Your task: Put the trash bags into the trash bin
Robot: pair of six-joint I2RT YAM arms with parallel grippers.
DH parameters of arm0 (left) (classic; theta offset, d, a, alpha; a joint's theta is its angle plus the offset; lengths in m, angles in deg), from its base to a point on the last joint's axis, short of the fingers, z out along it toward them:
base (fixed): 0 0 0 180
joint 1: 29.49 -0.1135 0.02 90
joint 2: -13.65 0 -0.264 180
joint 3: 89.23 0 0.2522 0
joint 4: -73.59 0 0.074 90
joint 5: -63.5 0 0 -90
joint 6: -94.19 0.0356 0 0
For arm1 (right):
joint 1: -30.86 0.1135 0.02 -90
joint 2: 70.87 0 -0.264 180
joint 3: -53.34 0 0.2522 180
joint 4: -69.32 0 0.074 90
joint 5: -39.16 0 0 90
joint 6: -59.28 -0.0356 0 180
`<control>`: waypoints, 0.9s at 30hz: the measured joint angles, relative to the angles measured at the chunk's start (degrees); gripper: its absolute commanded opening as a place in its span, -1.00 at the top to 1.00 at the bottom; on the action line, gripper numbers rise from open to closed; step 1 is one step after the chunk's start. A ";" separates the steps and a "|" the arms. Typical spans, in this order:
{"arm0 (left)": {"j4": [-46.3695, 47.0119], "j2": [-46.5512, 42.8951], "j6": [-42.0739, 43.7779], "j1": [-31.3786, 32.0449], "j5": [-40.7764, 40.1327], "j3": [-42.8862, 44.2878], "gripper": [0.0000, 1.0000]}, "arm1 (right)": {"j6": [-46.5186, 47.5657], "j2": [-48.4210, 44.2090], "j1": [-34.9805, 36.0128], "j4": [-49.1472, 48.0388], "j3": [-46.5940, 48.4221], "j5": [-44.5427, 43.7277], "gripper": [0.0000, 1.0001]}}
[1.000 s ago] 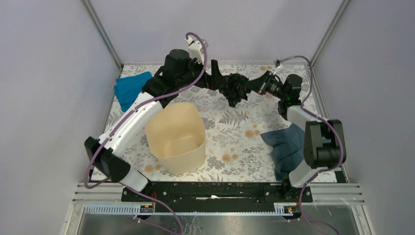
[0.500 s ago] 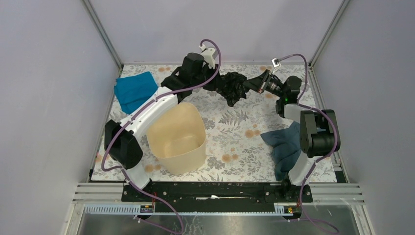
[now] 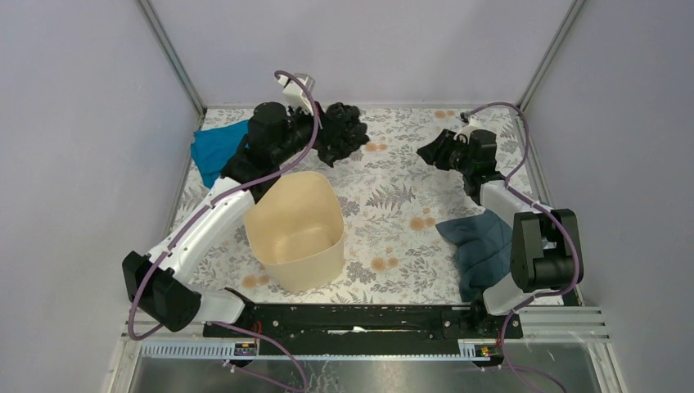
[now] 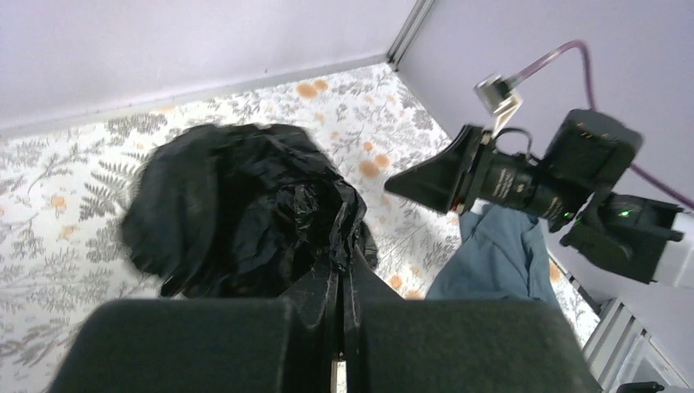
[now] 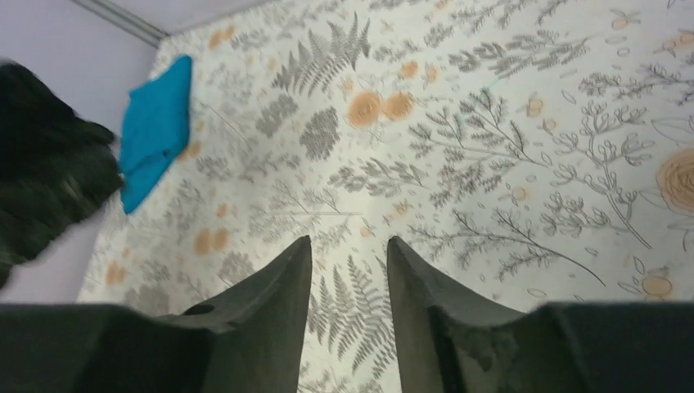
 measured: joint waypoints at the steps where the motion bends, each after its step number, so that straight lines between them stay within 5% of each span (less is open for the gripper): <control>1: 1.07 -0.61 0.00 0.00 -0.04 0.00 1.00 | 1.01 0.02 0.02 1.42 0.00 -0.04 -0.15; 8: 3.17 -1.22 0.02 0.09 0.24 -1.36 1.00 | 4.76 -1.66 4.00 -1.40 -2.54 7.63 -0.90; 17: 7.26 -0.48 -5.22 -0.31 6.49 -2.12 1.00 | 4.85 -5.73 19.61 -13.77 -5.99 2.45 -0.99; 27: 18.82 2.64 -17.14 -2.91 18.10 -7.91 1.00 | -9.64 1.14 21.53 -36.92 -15.08 -10.45 -0.97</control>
